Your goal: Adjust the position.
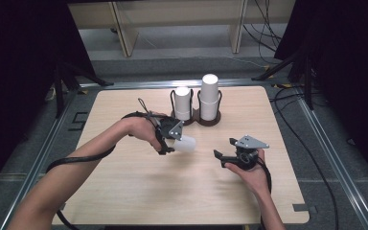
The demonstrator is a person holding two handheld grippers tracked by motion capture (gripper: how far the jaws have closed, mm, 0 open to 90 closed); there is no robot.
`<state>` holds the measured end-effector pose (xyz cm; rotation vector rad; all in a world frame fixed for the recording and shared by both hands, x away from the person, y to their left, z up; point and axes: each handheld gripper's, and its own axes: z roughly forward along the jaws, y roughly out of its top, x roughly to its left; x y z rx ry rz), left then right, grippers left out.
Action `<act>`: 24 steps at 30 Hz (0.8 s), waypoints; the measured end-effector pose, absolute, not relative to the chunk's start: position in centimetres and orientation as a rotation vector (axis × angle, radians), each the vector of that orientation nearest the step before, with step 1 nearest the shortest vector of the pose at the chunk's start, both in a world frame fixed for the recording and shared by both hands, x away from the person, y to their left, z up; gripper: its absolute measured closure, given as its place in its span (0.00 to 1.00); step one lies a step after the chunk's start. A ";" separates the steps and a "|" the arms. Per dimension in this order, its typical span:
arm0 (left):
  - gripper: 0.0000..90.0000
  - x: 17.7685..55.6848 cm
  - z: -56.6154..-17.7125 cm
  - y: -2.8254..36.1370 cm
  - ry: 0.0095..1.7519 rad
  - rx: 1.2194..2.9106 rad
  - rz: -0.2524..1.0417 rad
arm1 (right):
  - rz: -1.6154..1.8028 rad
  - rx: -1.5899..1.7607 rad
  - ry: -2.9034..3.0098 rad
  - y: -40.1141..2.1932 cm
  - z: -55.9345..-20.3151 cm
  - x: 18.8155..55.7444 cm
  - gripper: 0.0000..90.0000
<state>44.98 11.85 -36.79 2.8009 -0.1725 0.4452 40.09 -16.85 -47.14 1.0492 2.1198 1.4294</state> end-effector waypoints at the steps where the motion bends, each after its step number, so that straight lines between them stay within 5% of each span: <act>1: 0.35 45.0 -36.8 11.8 -0.174 2.806 0.442 | 1.424 1.056 2.119 -16.9 -47.1 40.1 0.20; 24: 0.35 45.2 -36.5 11.7 -0.256 2.895 0.350 | 1.415 1.075 2.124 -16.8 -47.2 40.0 0.20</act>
